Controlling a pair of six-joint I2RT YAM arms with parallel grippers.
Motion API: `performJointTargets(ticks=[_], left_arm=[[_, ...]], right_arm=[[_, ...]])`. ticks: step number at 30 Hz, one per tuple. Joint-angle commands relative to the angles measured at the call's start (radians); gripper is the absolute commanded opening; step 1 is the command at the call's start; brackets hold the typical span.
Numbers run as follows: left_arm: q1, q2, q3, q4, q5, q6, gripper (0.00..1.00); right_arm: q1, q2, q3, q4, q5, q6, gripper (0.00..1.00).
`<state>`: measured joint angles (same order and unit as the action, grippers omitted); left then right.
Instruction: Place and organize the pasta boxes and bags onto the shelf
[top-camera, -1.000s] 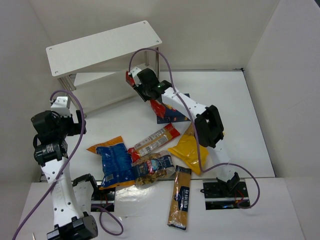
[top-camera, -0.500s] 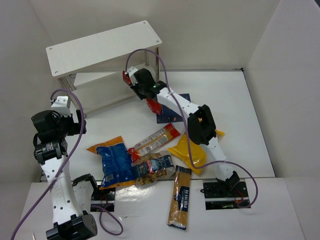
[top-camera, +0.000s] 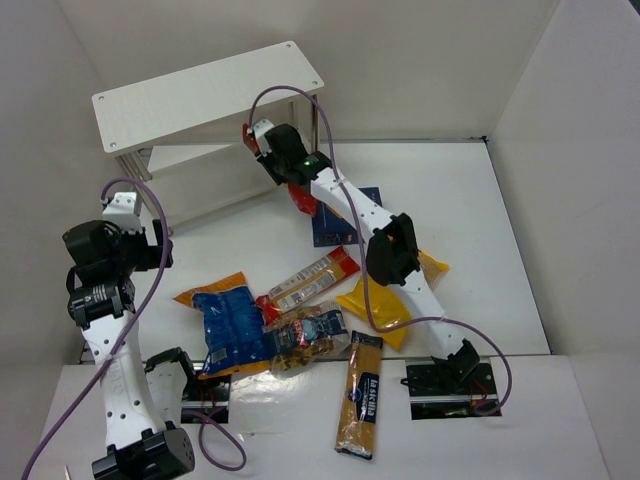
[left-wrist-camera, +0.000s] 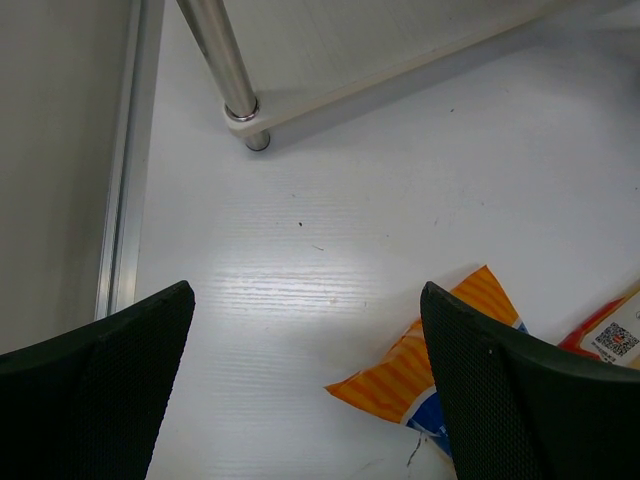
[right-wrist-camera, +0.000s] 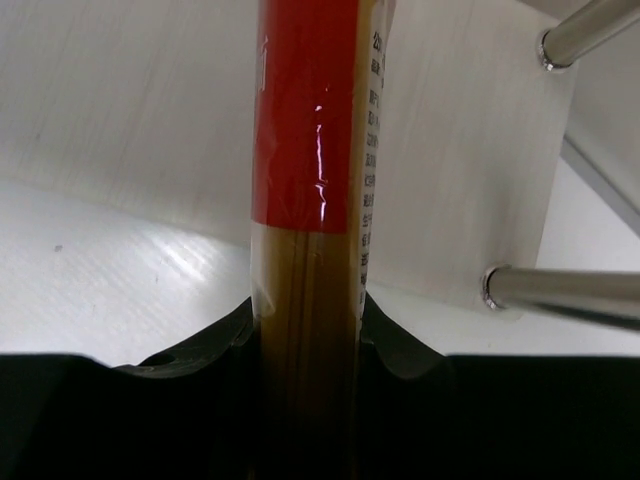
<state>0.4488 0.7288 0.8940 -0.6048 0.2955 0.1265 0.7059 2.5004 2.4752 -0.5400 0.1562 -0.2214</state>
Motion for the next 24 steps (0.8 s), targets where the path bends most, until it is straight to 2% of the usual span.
performJointTargets(ticks=[1, 2, 3, 5, 6, 14, 24], left_arm=[[0.005, -0.003, -0.004, 0.037, 0.036, -0.001, 0.99], [0.005, -0.003, -0.004, 0.037, 0.036, 0.008, 0.99], [0.014, -0.003, -0.004, 0.037, 0.045, 0.009, 0.99], [0.014, -0.003, -0.004, 0.028, 0.045, 0.009, 0.99], [0.014, -0.003, -0.004, 0.028, 0.045, 0.009, 0.99], [0.014, -0.003, -0.004, 0.028, 0.056, 0.018, 0.99], [0.014, -0.012, -0.004, 0.028, 0.056, 0.018, 0.99]], right_arm=[[-0.017, 0.064, 0.267, -0.006, 0.029, 0.004, 0.00], [-0.017, 0.110, 0.360, -0.053, 0.029, 0.004, 0.00], [-0.017, 0.253, 0.647, -0.140, 0.029, 0.004, 0.00], [-0.017, 0.230, 0.576, -0.101, 0.063, -0.013, 0.00], [-0.028, 0.276, 0.665, -0.132, 0.007, 0.002, 0.00], [-0.028, 0.322, 0.663, -0.189, 0.006, 0.030, 0.00], [-0.008, 0.342, 0.663, -0.134, 0.137, -0.070, 0.00]])
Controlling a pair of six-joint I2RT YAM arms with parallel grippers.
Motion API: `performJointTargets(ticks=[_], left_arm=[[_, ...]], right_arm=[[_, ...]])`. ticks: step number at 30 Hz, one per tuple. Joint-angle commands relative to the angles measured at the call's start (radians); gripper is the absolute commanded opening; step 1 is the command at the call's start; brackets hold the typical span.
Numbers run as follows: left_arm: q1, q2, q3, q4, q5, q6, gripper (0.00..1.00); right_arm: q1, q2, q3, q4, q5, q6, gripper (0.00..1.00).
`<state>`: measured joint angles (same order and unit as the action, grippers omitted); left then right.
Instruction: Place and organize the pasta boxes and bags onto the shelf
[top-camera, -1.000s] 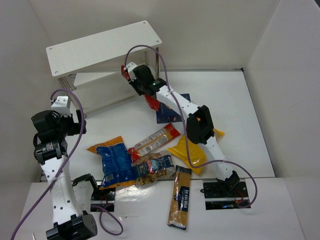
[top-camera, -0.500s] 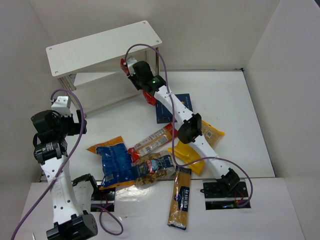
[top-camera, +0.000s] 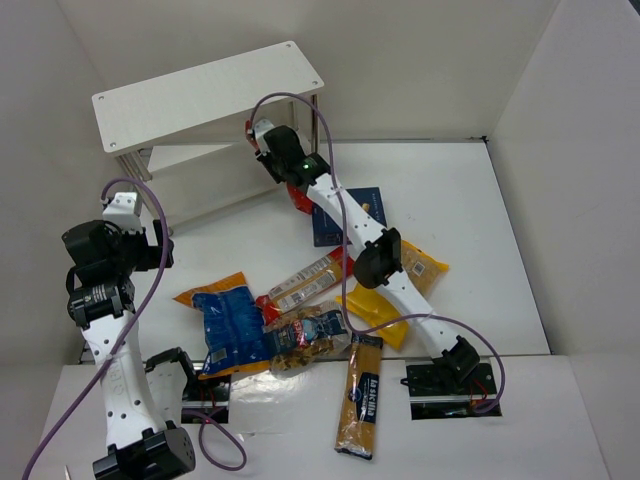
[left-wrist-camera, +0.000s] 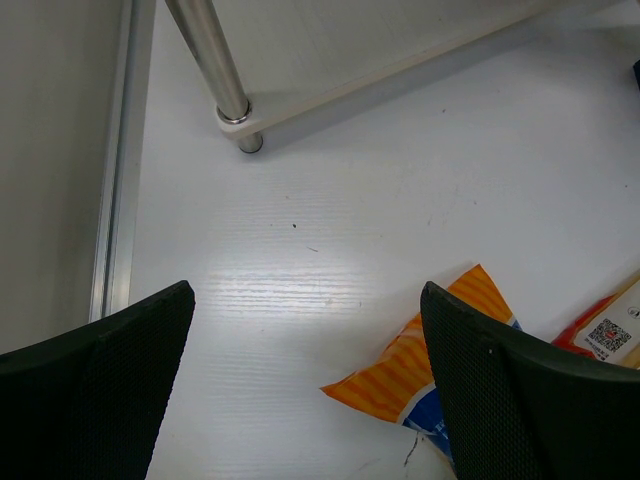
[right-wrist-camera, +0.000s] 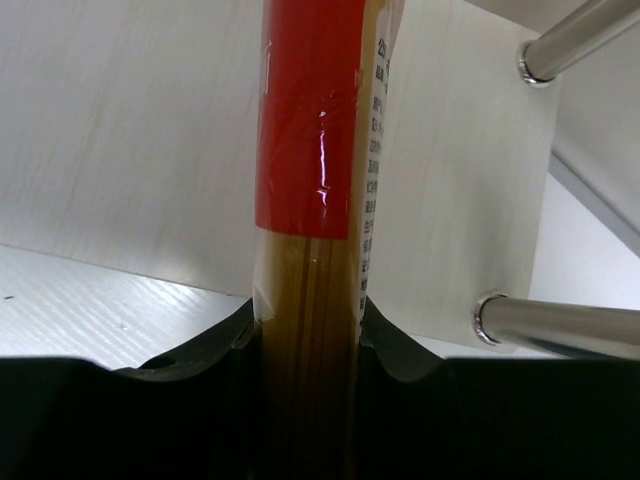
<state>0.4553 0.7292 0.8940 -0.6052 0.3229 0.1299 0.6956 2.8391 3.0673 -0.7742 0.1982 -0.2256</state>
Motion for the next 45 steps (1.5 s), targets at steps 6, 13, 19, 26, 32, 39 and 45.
performJointTargets(ticks=[6, 13, 19, 26, 32, 39, 45], left_arm=[[0.008, -0.013, -0.004, 0.028, 0.028, 0.014, 0.99], [0.008, -0.013, -0.004, 0.028, 0.037, 0.014, 0.99], [0.008, -0.013, -0.004, 0.028, 0.038, 0.014, 0.99], [0.017, -0.022, -0.004, 0.028, 0.038, 0.014, 0.99], [0.026, -0.022, -0.004, 0.028, 0.038, 0.023, 0.99], [0.036, -0.022, -0.004, 0.028, 0.047, 0.024, 0.99], [0.036, -0.022, -0.004, 0.028, 0.047, 0.024, 0.99]], right_arm=[[0.036, 0.023, 0.071, 0.131, 0.245, -0.194, 0.00], [0.067, 0.052, 0.071, 0.185, 0.349, -0.299, 0.00], [0.076, 0.062, 0.071, 0.240, 0.421, -0.369, 0.00], [0.085, 0.082, 0.071, 0.332, 0.484, -0.460, 0.00], [0.094, 0.100, 0.071, 0.400, 0.507, -0.489, 0.00], [0.094, 0.109, 0.071, 0.493, 0.530, -0.532, 0.00], [0.094, 0.129, 0.071, 0.579, 0.550, -0.581, 0.01]])
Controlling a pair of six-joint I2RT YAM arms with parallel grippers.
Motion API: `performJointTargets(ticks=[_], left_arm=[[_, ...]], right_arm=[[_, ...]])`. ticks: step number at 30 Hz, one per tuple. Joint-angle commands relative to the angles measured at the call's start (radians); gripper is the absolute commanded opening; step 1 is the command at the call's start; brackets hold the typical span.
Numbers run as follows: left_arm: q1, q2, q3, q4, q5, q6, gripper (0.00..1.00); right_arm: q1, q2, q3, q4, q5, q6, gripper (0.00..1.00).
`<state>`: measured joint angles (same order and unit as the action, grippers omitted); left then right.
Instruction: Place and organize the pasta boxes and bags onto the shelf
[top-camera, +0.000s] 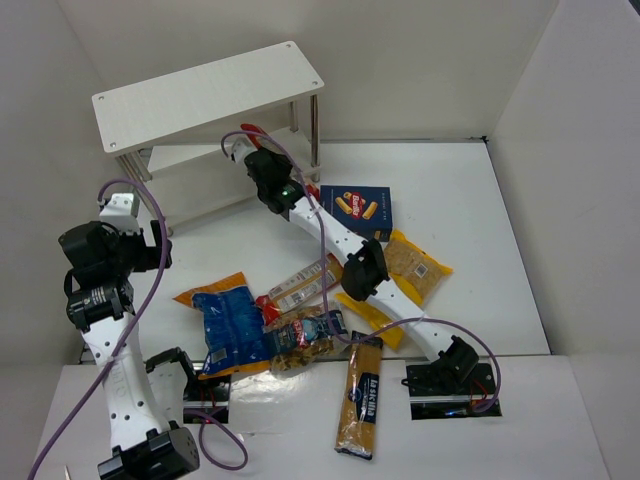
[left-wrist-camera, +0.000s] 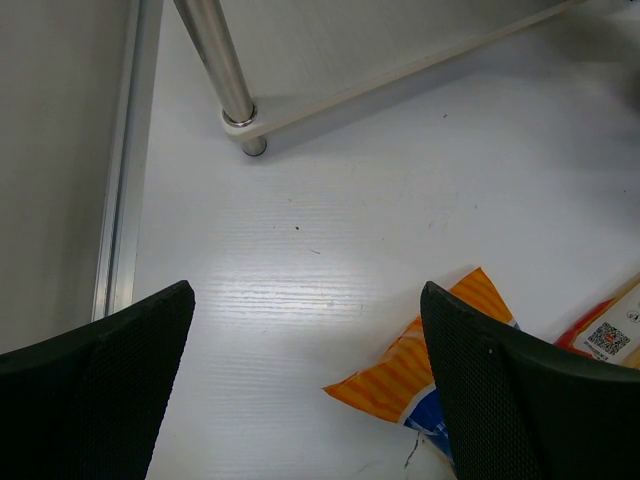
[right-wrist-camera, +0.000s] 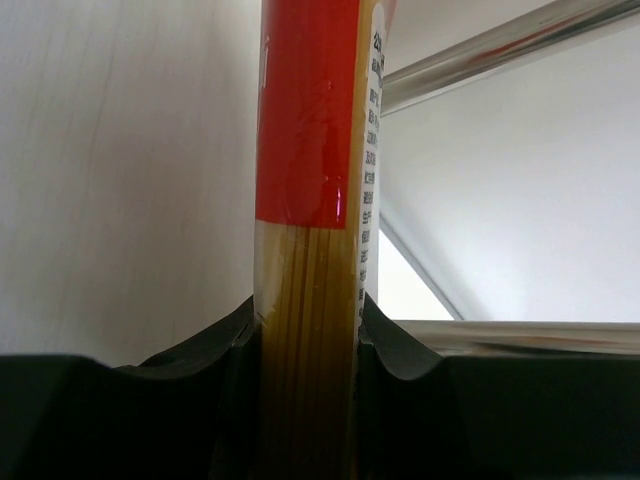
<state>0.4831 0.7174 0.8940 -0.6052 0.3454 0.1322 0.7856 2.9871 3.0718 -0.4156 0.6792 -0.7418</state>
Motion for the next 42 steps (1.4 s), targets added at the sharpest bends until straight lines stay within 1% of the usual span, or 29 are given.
performJointTargets(ticks=[1, 5, 10, 12, 13, 19, 20, 22, 23, 24, 29, 32, 34, 37, 42], left_arm=[[0.008, -0.010, -0.004, 0.028, 0.024, 0.021, 0.99], [0.008, -0.010, -0.004, 0.028, 0.024, 0.021, 0.99], [0.017, -0.010, -0.004, 0.028, 0.024, 0.021, 0.99], [0.017, -0.010, -0.004, 0.028, 0.024, 0.021, 0.99], [0.017, -0.010, -0.004, 0.028, 0.024, 0.021, 0.99], [0.017, -0.019, -0.004, 0.028, 0.033, 0.021, 0.99], [0.017, -0.019, -0.004, 0.028, 0.033, 0.021, 0.99], [0.017, -0.019, -0.004, 0.028, 0.033, 0.021, 0.99], [0.017, -0.019, -0.004, 0.028, 0.033, 0.021, 0.99], [0.017, -0.019, -0.004, 0.028, 0.033, 0.021, 0.99], [0.026, -0.019, -0.004, 0.028, 0.033, 0.021, 0.99], [0.026, -0.019, -0.004, 0.028, 0.033, 0.021, 0.99], [0.026, -0.019, -0.004, 0.028, 0.033, 0.021, 0.99], [0.026, -0.019, -0.004, 0.028, 0.033, 0.021, 0.99], [0.026, -0.029, -0.004, 0.028, 0.033, 0.021, 0.99]], right_arm=[[0.004, -0.019, 0.067, 0.231, 0.069, -0.065, 0.01], [-0.005, -0.010, 0.067, 0.265, 0.089, -0.074, 0.03], [-0.023, -0.010, 0.067, 0.300, 0.089, -0.074, 0.13], [-0.023, -0.001, 0.067, 0.325, 0.099, -0.087, 0.13], [-0.023, 0.000, 0.067, 0.340, 0.099, -0.097, 0.17], [-0.032, 0.019, 0.067, 0.386, 0.099, -0.117, 0.27], [-0.032, 0.029, 0.067, 0.399, 0.099, -0.126, 0.32], [-0.042, 0.038, 0.067, 0.399, 0.099, -0.126, 0.36], [-0.042, 0.038, 0.067, 0.408, 0.099, -0.126, 0.44], [-0.042, 0.038, 0.067, 0.408, 0.099, -0.126, 0.49], [-0.042, 0.047, 0.067, 0.442, 0.099, -0.136, 0.67], [-0.042, 0.047, 0.067, 0.442, 0.099, -0.136, 0.74], [-0.042, 0.036, 0.067, 0.442, 0.099, -0.122, 0.75], [-0.042, 0.001, 0.067, 0.377, 0.099, -0.068, 0.77], [-0.020, -0.074, 0.067, 0.142, 0.054, 0.063, 0.78]])
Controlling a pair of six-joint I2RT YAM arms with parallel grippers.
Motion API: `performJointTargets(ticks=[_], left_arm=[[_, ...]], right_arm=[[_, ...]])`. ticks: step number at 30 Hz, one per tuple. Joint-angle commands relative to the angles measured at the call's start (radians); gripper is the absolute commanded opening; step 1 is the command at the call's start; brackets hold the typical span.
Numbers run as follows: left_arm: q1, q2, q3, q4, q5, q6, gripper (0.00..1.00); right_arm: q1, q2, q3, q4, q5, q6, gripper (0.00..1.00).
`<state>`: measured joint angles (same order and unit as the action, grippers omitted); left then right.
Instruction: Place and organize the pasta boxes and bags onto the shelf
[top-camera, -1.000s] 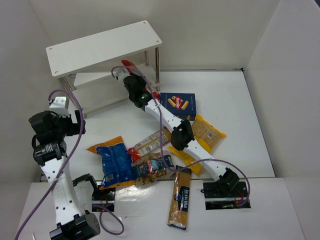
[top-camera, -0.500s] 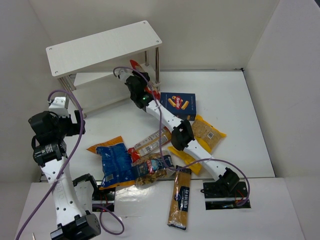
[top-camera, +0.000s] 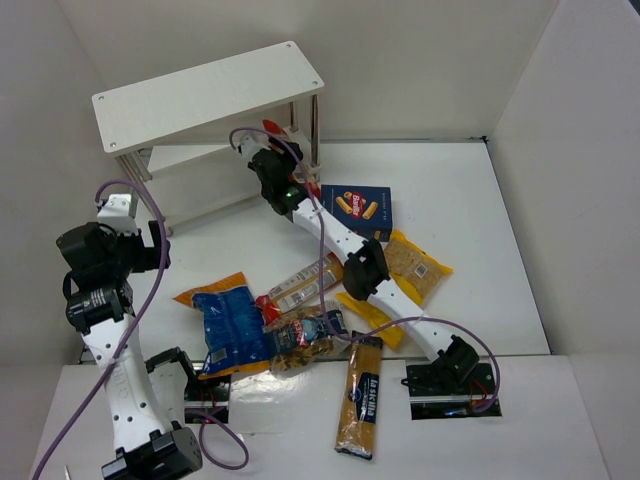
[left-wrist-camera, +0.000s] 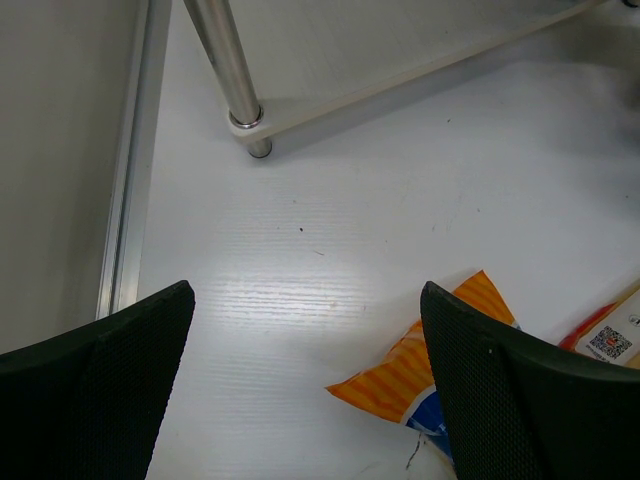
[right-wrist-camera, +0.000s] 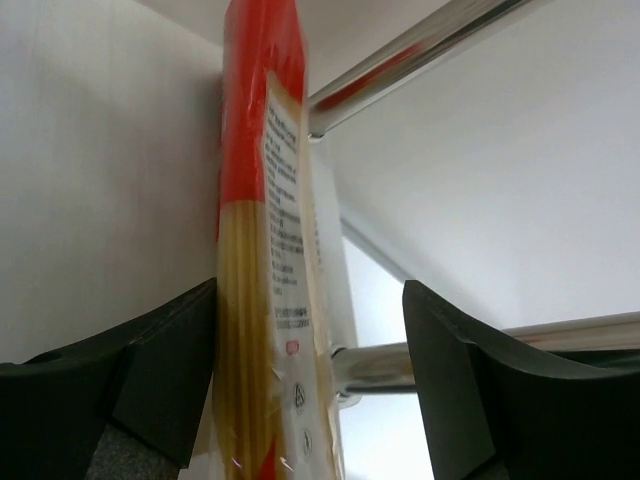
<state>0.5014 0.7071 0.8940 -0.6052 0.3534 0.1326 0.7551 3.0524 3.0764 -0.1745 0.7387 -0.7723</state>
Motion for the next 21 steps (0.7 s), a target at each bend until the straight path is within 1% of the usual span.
performJointTargets(ticks=[1, 3, 5, 12, 15, 17, 21], left_arm=[[0.008, -0.018, -0.004, 0.028, 0.035, 0.021, 0.99], [0.008, -0.028, -0.004, 0.028, 0.035, 0.021, 0.99], [0.008, -0.028, -0.004, 0.028, 0.035, 0.030, 0.99], [0.008, -0.037, -0.004, 0.019, 0.044, 0.030, 0.99], [0.008, -0.037, -0.004, 0.019, 0.044, 0.030, 0.99], [0.008, -0.037, -0.004, 0.019, 0.044, 0.030, 0.99], [0.008, -0.037, -0.004, 0.019, 0.044, 0.030, 0.99]], right_arm=[[0.021, -0.148, 0.062, -0.129, -0.005, 0.103, 0.78], [0.032, -0.181, 0.062, -0.221, -0.022, 0.151, 0.78], [0.041, -0.204, 0.062, -0.266, -0.035, 0.179, 0.78], [0.075, -0.293, 0.062, -0.321, -0.044, 0.206, 0.80], [0.098, -0.313, 0.062, -0.385, -0.044, 0.206, 0.80], [0.108, -0.322, 0.062, -0.457, -0.065, 0.237, 0.80], [0.118, -0.369, 0.062, -0.618, -0.177, 0.297, 0.80]])
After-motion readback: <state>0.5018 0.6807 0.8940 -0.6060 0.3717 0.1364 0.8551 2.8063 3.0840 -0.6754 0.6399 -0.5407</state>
